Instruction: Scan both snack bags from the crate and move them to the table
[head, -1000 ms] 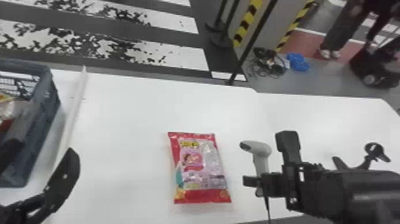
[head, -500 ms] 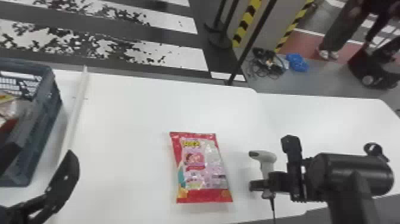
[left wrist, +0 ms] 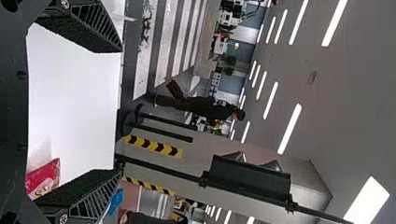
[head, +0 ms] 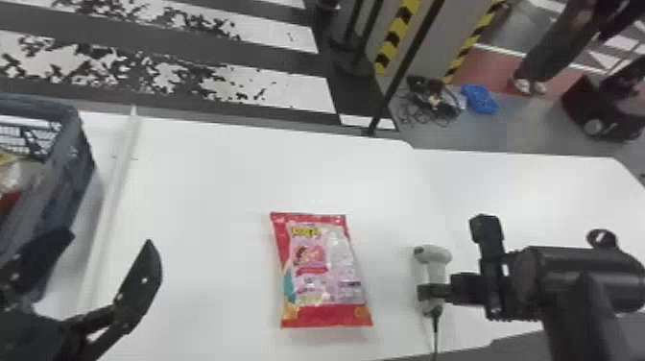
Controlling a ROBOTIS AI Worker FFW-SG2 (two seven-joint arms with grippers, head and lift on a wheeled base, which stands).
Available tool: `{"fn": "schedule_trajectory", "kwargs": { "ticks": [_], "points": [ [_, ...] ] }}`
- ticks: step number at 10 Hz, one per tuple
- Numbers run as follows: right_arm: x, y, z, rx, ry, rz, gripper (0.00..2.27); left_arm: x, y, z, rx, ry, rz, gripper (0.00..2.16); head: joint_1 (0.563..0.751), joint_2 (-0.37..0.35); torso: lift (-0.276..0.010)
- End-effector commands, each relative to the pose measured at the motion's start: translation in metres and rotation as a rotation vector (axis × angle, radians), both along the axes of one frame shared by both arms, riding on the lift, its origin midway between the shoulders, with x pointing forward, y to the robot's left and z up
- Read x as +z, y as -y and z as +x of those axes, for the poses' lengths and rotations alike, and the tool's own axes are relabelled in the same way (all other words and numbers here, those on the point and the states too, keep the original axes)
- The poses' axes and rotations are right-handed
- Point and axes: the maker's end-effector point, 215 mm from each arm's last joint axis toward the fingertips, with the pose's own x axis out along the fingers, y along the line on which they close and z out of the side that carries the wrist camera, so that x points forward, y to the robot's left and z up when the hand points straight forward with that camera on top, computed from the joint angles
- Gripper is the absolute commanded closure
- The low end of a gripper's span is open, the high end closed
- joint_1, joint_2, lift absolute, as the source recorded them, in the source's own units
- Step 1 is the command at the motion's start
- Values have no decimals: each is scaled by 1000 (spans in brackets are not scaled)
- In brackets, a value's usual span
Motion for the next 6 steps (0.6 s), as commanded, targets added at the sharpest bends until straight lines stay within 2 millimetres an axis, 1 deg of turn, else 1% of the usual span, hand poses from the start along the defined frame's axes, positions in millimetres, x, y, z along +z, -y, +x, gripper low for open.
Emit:
{"fn": "schedule_trajectory", "kwargs": {
  "ticks": [1, 2, 3, 4, 5, 6],
  "points": [
    [4, 5, -3, -3, 4, -10, 29, 0, 3, 1, -4, 0, -2, 70, 695, -350, -87],
    [10, 8, -4, -4, 14, -22, 39, 1, 3, 2, -4, 3, -2, 70, 695, -350, -87],
    [20, 9, -7, 0, 24, -38, 39, 3, 3, 2, -5, 5, -3, 70, 695, -350, -87],
    [36, 6, -10, 10, 60, -53, 39, 4, 2, 2, -5, 8, -2, 70, 695, -350, -87],
    [52, -8, -17, 28, 94, -55, 39, 4, 3, 2, -9, 10, -1, 70, 695, -350, -87],
    [68, -29, -27, 49, 117, -40, 39, 5, 3, 1, -11, 12, 1, 70, 695, -350, -87]
  ]
}}
